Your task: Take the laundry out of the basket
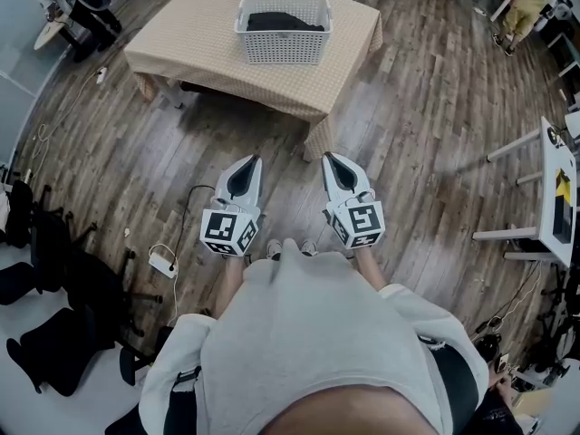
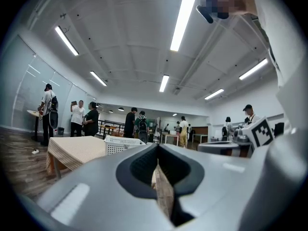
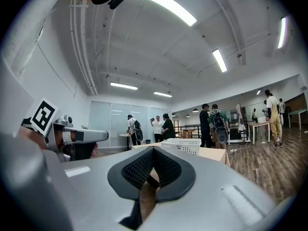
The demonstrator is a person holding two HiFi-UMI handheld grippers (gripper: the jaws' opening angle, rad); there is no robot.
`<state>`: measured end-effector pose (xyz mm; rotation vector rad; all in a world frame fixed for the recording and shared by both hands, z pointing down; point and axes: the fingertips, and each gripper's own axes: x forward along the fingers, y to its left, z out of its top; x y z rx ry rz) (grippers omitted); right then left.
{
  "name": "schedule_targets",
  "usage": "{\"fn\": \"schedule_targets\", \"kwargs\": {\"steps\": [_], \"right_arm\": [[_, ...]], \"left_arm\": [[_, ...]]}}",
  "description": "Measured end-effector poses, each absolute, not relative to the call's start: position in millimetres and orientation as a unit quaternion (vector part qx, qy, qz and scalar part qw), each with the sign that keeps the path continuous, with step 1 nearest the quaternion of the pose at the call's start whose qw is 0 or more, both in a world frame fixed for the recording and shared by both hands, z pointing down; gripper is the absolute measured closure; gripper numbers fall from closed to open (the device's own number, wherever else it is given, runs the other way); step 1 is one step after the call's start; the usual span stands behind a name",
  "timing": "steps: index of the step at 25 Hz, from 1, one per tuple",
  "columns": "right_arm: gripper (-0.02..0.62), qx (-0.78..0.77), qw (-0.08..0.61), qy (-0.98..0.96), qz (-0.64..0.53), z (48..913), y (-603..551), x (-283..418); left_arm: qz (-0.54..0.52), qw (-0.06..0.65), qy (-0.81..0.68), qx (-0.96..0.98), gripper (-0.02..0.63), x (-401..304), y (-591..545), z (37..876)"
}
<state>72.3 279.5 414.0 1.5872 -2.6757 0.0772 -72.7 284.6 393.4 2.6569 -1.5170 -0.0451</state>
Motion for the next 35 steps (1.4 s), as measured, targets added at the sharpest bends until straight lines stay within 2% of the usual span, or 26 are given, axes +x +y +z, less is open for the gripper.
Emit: {"fn": "schedule_targets", "kwargs": {"steps": [17, 35], "right_arm": [[0.595, 0.497, 0.01, -0.866, 0.044, 431, 251, 130], [0.597, 0.498, 0.02, -0.866, 0.045, 449, 148, 118]], "left_arm": [[-0.006, 0.047, -0.529, 0.848, 0.595, -43, 256, 406], [-0.008, 0.053, -0.521, 0.852, 0.595, -48, 147, 425]]}}
